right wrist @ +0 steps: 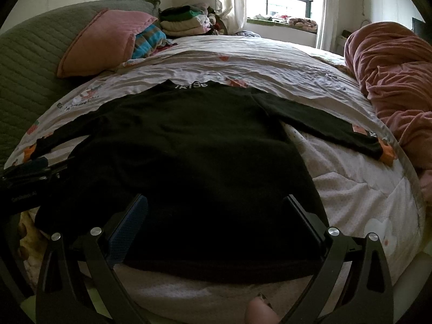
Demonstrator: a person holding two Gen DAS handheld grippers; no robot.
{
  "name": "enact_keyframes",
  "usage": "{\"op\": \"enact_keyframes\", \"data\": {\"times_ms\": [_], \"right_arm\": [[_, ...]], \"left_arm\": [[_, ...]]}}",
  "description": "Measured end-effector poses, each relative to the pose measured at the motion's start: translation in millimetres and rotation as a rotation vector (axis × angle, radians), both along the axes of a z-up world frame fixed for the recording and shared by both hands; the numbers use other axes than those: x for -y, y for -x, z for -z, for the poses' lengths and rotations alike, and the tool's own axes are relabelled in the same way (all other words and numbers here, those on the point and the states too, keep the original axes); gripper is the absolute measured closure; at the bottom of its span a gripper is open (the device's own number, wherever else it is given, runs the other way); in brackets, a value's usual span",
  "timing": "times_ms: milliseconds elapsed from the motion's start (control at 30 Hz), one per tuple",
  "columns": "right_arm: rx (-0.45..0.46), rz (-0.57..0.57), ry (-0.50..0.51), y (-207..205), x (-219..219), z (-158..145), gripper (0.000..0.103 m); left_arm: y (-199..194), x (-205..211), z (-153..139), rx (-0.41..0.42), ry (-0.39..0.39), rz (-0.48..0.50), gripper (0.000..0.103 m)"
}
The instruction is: Fold small clothes
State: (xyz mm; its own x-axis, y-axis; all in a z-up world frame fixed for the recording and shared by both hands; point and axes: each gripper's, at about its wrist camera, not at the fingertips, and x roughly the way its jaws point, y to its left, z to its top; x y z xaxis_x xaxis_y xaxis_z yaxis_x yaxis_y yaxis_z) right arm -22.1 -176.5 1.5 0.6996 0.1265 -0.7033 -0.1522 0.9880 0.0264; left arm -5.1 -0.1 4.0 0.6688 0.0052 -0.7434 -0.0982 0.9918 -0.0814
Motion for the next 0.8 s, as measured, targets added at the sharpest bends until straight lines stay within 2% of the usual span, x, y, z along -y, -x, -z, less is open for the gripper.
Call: {"op": "enact_keyframes", "data": {"times_ms": [433,800], "right_arm": [[-0.004,-0.005,-0.004,-5,-2,-1,0.004],[-0.024,-0.024,-0.032,-28,1,1,0.004]], "left_arm": [[-1,-3,-2,0.000,0.007,-0.007,0.008],[-22,-6,-3,-0.023,0.015,-0.010,0.008]]}}
